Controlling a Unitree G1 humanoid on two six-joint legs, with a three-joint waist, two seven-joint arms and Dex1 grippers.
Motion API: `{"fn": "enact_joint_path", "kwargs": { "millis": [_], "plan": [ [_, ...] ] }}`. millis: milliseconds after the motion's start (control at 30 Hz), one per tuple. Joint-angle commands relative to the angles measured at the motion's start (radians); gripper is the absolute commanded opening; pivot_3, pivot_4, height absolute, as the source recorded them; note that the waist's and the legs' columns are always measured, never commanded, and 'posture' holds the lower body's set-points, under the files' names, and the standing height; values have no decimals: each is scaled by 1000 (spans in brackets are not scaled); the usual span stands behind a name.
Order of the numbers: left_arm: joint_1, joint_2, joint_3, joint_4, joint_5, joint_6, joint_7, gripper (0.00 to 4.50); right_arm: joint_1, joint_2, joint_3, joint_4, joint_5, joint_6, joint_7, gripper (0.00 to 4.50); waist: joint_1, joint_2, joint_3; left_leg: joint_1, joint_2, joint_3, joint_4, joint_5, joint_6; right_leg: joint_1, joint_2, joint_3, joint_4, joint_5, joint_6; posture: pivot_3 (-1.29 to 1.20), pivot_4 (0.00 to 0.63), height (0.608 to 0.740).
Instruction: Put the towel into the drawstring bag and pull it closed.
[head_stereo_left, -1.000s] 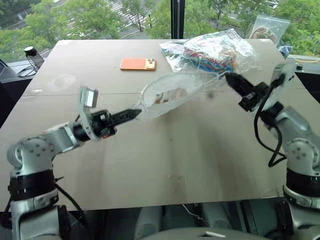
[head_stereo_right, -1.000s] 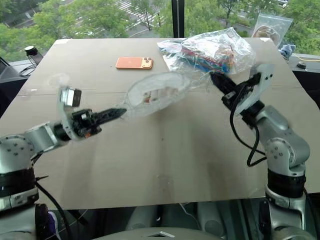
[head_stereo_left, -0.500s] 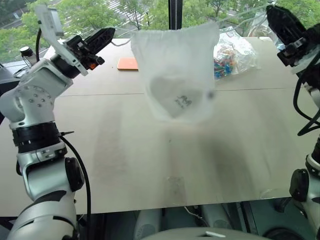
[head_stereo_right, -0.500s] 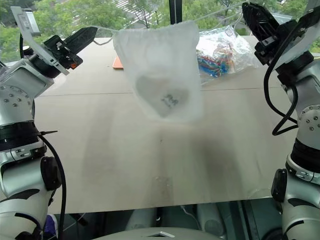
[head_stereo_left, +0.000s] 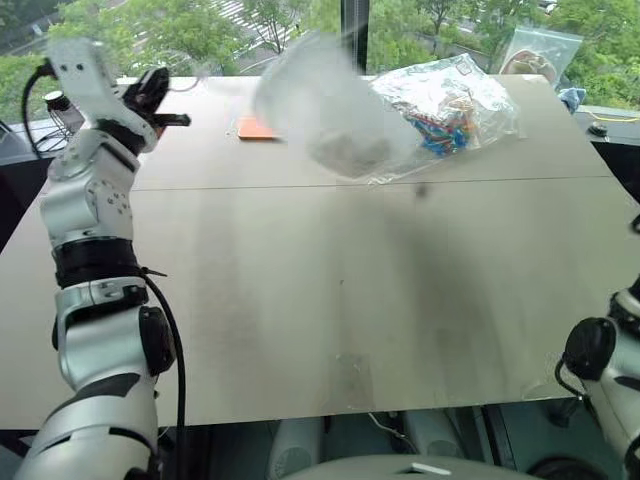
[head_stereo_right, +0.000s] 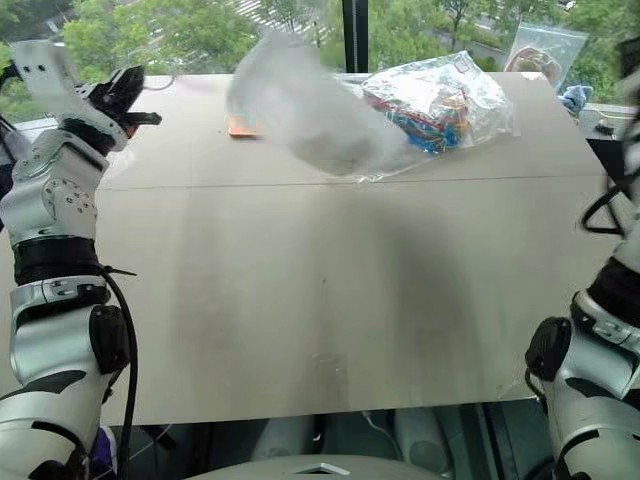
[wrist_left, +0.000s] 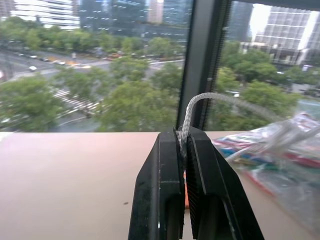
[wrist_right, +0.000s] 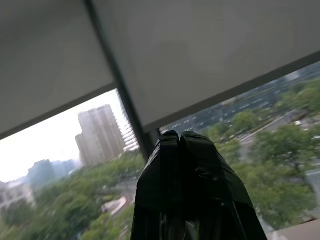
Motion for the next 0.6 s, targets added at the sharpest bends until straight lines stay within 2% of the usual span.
{"fn": "enact_joint_path", "kwargs": {
  "millis": [33, 167, 267, 400, 500, 600],
  "plan": [
    [-34, 26, -15, -7, 53, -73, -3, 27, -20, -24, -6, 0, -3, -34, 0, 0, 0, 0, 0, 0, 0, 0, 0, 0, 0, 0, 0, 0, 0, 0, 0, 0, 150, 734],
    [1, -1, -44, -84, 36, -44, -92, 27, 54, -54, 95, -46, -32, 6, 89, 0, -4, 0, 0, 1, 0, 1, 0, 0, 0, 0, 0, 1, 3, 0, 0, 0, 150, 734],
    [76, -45, -56, -255, -61, 60, -197, 27, 180, -71, 262, -141, -90, 37, 211, 0, -11, 0, 0, 2, 0, 1, 0, 0, 0, 0, 0, 1, 3, 0, 0, 0, 150, 734],
    [147, -102, -108, -474, -114, 169, -212, 27, 277, -53, 416, -204, -143, 48, 295, 0, -10, 0, 0, 1, 0, 1, 2, 0, 0, 0, 0, 2, 3, 0, 0, 0, 150, 734],
    [149, -155, -138, -580, -153, 255, -179, 0, 297, -25, 506, -226, -184, 51, 325, 864, -8, 0, 0, 0, 0, 0, 2, 0, 0, 0, 0, 1, 3, 0, 0, 0, 150, 734],
    [133, -221, -166, -707, -256, 393, -152, 0, 341, -44, 617, -255, -255, 63, 397, 2170, -4, 0, 0, 1, 0, 0, 3, 0, 0, 1, 0, 1, 3, 0, 0, 0, 150, 734]
  ]
}}
